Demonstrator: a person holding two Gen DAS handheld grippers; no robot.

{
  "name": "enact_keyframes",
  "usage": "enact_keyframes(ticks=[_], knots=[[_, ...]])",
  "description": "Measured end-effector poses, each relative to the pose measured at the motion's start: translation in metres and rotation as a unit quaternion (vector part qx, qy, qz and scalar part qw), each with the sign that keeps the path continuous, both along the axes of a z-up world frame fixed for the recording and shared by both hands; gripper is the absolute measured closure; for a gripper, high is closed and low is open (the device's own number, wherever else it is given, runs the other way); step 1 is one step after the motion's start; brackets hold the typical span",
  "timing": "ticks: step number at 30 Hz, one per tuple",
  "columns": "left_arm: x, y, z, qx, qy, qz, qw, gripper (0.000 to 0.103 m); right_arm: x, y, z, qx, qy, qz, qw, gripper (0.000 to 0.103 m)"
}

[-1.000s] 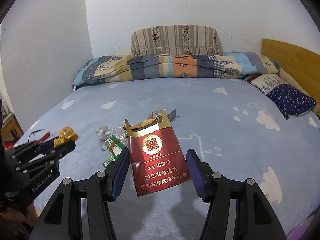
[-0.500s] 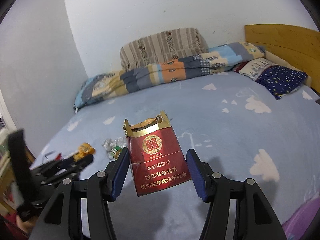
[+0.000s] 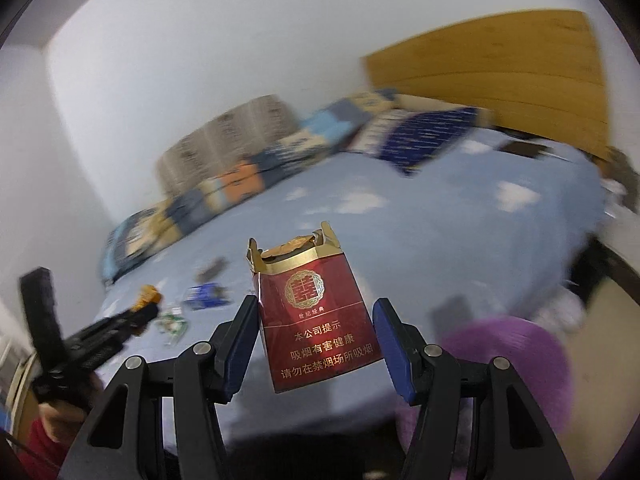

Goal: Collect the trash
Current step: 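Open both tools over the purple basket to drop the pack and toy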

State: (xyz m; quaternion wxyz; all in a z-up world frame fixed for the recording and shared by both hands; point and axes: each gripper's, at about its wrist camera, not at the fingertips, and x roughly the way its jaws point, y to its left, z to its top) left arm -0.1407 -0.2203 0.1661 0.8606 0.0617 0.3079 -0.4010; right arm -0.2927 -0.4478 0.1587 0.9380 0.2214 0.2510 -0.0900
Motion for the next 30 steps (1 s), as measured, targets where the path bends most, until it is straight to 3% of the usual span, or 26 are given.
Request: enact_keyframes(ticks=[3,7,13,15,19,25,30], knots=[[-0.022,-0.047,0.000,-0.003,0.032,-0.064,0.9974,0.078,-0.032,-0.033,-0.012,0.012,0.017,-0.048,0.999,0.041],[-0.046,-0.108,-0.008,0.010,0.073,-0.136,0.9880,0.078,-0.060,-0.071,-0.034,0.041,0.037,-0.092,0.994,0.041],[-0.075,-0.179,-0.036,0.055,0.117,-0.198,0.9718,0.078,-0.072,-0.103,-0.063,0.079,0.052,-0.125,0.988,0.040],[-0.077,-0.190,-0.041,0.059,0.131,-0.204,0.9684,0.065,-0.070,-0.111,-0.072,0.093,0.058,-0.130,0.985,0.040],[-0.075,-0.183,-0.038,0.050,0.135,-0.201,0.9689,0.061,-0.075,-0.122,-0.084,0.111,0.067,-0.144,0.981,0.039],[-0.063,-0.150,-0.026,0.041,0.099,-0.166,0.9802,0.060,-0.076,-0.120,-0.080,0.103,0.063,-0.139,0.983,0.039],[-0.045,-0.105,-0.023,0.039,0.075,-0.123,0.9888,0.056,-0.055,-0.099,-0.074,0.097,0.065,-0.097,0.988,0.039]])
